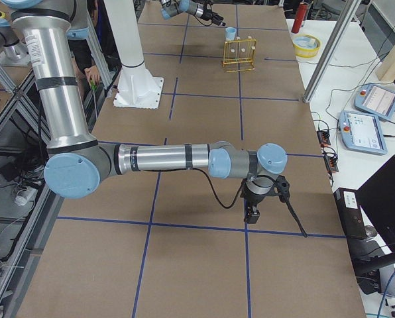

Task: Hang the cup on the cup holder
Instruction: 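Move the left gripper toward the light blue cup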

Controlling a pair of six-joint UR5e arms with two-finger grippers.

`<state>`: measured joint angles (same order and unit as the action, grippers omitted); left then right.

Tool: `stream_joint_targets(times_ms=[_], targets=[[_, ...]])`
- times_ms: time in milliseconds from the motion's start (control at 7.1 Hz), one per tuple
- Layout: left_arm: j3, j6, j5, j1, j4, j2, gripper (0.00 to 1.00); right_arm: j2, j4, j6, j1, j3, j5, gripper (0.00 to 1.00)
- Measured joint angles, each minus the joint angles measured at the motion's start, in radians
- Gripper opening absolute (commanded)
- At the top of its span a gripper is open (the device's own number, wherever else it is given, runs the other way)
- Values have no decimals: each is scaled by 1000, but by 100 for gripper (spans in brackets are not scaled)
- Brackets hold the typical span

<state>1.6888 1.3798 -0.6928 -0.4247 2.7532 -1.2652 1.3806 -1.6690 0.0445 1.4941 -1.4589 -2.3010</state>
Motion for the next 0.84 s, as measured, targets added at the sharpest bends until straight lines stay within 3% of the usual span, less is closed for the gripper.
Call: stream_joint_targets(times_ms=[845], targets=[[-54, -63, 30, 78, -9, -25, 100, 0, 0, 0, 0, 0, 0, 100]])
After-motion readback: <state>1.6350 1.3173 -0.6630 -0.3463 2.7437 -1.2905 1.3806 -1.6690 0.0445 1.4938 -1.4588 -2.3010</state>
